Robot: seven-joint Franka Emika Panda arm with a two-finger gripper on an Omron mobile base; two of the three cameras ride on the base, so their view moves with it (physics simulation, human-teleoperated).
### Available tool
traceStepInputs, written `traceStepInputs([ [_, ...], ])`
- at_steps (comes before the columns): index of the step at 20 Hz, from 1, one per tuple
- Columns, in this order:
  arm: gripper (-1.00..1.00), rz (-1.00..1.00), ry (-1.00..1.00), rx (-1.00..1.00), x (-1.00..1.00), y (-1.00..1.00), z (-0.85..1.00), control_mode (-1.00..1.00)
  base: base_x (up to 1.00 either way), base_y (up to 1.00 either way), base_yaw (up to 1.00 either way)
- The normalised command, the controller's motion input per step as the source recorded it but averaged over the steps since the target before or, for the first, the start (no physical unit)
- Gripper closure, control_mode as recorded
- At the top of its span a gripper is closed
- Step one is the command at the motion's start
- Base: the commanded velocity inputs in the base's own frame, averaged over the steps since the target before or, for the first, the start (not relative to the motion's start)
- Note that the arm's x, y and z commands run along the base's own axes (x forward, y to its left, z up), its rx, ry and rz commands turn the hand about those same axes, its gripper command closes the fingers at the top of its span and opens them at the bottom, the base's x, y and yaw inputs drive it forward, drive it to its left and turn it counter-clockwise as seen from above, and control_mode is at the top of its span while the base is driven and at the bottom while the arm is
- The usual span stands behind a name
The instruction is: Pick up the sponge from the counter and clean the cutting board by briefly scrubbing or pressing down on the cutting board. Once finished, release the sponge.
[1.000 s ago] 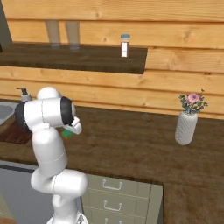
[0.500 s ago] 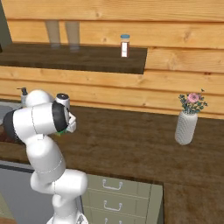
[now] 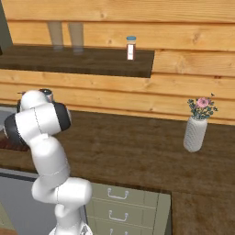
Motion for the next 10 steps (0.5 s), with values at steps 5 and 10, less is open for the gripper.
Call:
traceStepInputs([
  [5,1.00,0.03,0.00,-0.04,0.28,1.00,0.25,-1.00,0.00,0.00,0.00],
  [10,1.00,-0.02,-0.02,-0.05,0.00,0.98,0.03,-1.00,0.00,0.00,0.00],
])
